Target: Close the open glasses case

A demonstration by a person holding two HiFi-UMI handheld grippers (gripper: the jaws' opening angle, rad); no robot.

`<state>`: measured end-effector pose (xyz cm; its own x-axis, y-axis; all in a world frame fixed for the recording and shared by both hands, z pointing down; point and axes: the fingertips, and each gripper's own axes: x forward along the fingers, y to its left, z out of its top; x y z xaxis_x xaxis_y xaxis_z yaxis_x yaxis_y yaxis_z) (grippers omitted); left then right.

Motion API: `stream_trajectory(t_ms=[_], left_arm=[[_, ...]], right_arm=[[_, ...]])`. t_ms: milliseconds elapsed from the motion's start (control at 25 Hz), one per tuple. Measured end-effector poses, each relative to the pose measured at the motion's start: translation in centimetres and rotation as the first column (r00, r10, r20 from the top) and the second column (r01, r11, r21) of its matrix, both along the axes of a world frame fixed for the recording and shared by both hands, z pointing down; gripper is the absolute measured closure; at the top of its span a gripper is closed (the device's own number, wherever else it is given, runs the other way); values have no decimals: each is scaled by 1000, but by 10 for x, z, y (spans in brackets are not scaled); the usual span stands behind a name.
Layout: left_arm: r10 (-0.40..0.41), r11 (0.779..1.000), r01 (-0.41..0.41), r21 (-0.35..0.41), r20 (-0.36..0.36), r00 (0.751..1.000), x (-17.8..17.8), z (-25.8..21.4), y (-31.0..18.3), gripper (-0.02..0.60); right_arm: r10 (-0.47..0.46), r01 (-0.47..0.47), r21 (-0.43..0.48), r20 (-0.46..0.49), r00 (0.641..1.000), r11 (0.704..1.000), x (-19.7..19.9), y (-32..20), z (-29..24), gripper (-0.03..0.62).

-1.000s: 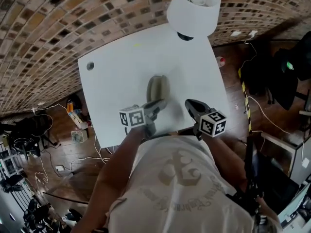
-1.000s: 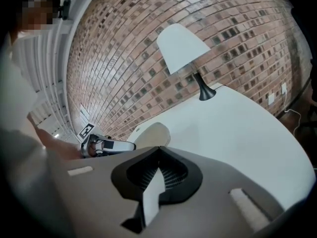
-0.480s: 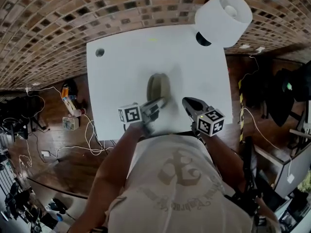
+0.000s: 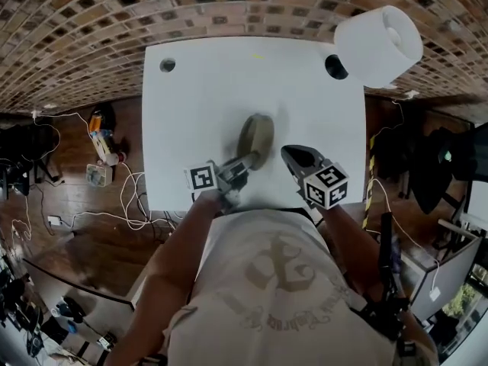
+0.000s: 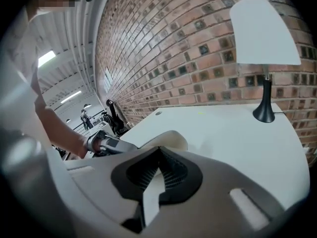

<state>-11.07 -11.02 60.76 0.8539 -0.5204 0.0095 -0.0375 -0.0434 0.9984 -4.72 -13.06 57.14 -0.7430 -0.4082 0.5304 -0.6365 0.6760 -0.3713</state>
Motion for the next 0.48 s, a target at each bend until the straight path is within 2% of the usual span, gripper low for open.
stream_trajectory(t_ms=[80,240,400,480], left_arm=[[-15,1000,15,-12,41,999,-11,7,0,537],[-27,998,17,63,165,986,-29,14,-2,524],[-81,994,65,86,201,976,-44,17,-9,508],[-96,992,73,99,252,963,-52,20,-12,502]], right_arm=[[-38,38,6,-16,999,999,-12,-3,4,585],[-117,117,10,-48,992,993,-38,-5,14,585],[-175,176,8,-84,981,984,-58,-7,26,585],[-202,204,13,-107,974,979,-66,-8,32,585]])
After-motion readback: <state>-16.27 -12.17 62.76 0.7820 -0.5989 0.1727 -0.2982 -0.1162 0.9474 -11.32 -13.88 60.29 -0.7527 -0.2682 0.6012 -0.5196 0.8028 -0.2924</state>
